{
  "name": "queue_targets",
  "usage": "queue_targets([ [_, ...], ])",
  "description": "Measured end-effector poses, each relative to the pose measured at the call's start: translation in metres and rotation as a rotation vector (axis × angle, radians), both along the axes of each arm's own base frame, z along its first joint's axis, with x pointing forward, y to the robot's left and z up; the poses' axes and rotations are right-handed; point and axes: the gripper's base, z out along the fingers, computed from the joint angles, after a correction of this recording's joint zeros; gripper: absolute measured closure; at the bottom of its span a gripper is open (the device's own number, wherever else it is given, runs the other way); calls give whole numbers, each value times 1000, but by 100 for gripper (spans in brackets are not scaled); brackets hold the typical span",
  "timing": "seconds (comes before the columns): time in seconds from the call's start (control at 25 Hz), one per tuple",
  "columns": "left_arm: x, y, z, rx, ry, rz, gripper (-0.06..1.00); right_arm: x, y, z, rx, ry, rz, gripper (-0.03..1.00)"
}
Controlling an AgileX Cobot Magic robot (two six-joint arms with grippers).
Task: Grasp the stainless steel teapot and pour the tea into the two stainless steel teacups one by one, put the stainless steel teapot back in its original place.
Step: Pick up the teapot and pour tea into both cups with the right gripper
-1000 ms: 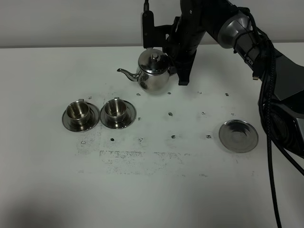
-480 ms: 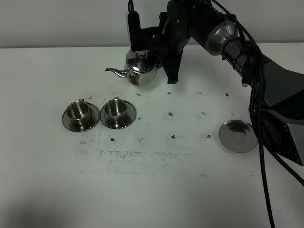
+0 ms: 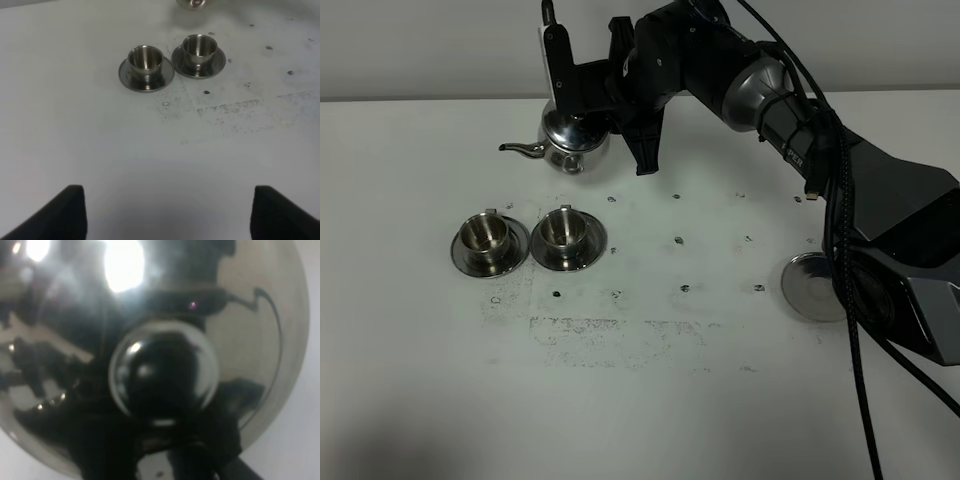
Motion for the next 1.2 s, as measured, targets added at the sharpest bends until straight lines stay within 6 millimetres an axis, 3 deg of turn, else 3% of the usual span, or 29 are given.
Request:
queue_targets([
  [0.28, 0, 0, 0, 1, 0, 0, 30, -2, 15, 3, 9, -73, 47, 80],
  [0.56, 0, 0, 0, 1, 0, 0, 30, 2, 21, -20, -70, -106, 93, 80],
  [1.2, 0, 0, 0, 3, -1, -2, 30, 3, 34, -12, -176, -283, 216, 80],
])
